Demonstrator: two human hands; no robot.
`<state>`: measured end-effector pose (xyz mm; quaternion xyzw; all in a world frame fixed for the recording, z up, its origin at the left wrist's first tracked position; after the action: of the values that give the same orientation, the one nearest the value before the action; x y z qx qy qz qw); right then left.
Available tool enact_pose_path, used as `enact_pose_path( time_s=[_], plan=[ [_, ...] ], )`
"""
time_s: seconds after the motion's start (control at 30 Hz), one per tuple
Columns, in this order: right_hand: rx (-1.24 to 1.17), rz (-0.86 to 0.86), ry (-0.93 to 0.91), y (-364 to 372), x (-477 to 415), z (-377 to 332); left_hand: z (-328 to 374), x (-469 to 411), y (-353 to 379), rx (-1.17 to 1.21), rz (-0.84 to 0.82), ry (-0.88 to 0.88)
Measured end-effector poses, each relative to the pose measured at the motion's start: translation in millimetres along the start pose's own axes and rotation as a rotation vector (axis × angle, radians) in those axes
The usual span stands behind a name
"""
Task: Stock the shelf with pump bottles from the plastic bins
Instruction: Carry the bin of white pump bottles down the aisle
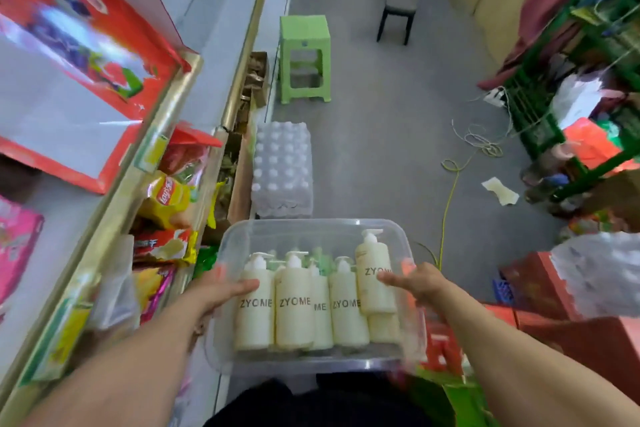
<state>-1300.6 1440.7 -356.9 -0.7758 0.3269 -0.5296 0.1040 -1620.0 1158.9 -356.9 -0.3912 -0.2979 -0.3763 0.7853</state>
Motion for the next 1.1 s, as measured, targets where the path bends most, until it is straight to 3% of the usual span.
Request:
enact_pose_path(
  time_s=[0.4, 0.6, 0.97, 1.1],
  plan=[
    [0.269, -0.020, -0.142, -105.3, -198.8, -256.7, 152.5, -157.7, -48.1, 0.157, 0.155, -0.111],
    [0.431, -0.080, -0.175, -112.6, -293.4, -374.1, 190.6, -242.4, -61.8, 0.303, 0.114, -0.156],
    [0.780, -0.284, -0.393, -67.0, -423.6, -572.1, 223.1, -298.0, -52.9, 0.676, 0.333, -0.318],
    [0.923, -0.393, -0.497, -27.1, -465.5, -637.0, 228.8, -295.9, -30.3, 0.708, 0.466, -0.506]
  ],
)
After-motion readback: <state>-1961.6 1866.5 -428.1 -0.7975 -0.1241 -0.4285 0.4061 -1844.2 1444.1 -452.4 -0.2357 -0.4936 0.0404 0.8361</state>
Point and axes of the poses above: each hand's wrist, its own x-axis away from the middle knuckle, its own y-axis out of the palm, z = x × y, the point moved 9 cm from there along -x, towards the middle knuckle, and after that the axes turned 1 degree about x, right-handed, at the moved point
